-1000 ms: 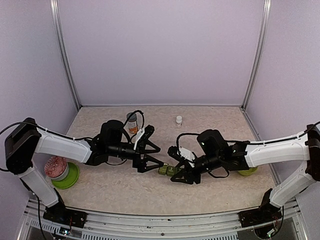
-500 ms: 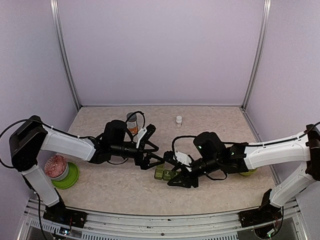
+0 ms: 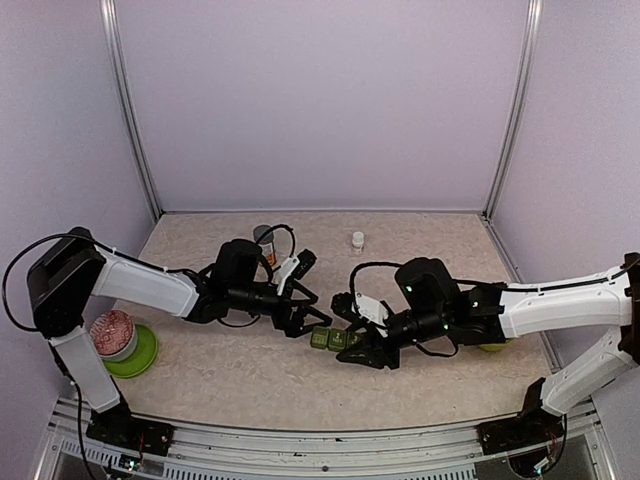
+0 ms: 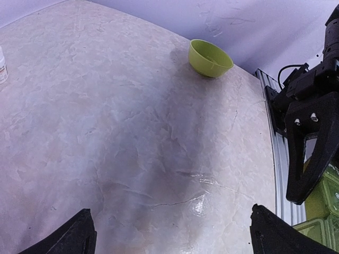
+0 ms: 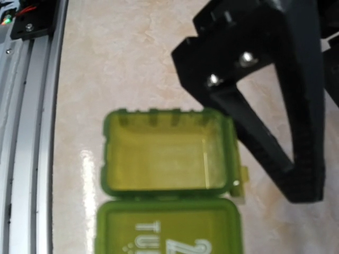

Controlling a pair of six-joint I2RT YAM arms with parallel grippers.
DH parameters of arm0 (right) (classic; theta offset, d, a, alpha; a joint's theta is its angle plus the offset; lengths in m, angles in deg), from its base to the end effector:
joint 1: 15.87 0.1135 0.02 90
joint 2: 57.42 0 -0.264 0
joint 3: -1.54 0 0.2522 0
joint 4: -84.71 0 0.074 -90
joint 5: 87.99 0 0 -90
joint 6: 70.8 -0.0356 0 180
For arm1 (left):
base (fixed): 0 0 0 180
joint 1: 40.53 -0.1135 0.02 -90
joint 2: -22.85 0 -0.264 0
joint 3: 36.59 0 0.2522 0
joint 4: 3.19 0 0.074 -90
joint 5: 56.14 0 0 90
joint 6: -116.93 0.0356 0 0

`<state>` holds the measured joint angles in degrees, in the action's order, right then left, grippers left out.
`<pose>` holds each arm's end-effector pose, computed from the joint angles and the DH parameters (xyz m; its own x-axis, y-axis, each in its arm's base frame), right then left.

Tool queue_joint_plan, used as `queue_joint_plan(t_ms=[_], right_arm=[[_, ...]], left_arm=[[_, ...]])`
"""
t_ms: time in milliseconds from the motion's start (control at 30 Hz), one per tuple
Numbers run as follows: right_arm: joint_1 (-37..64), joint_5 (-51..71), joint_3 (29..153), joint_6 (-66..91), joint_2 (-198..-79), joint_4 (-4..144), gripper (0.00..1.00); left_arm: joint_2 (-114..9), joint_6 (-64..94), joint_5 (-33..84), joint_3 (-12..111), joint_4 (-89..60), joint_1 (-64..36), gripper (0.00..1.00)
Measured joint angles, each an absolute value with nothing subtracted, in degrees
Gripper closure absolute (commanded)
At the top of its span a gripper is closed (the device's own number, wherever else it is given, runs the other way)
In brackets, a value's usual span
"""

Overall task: Sort the pills into containers
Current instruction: Open the lid of the pill container.

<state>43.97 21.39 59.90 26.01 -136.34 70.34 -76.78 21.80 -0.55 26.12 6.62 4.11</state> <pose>0.1373 0.2598 0.2224 -0.1727 -0.5199 -0.8366 -0.9797 0.1783 0.0914 0.2405 -0.2657 0.1752 -0.4068 0.2980 -0.8635 0.9049 0.2613 -0.3361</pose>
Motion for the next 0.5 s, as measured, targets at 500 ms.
queue_joint_plan(t_ms=[500], right_arm=[[44.0, 17.5, 59.9, 26.9, -142.1, 70.5, 0.66]], left_arm=[[-71.3, 15.2, 7.5, 18.9, 11.6, -2.4, 0.01]])
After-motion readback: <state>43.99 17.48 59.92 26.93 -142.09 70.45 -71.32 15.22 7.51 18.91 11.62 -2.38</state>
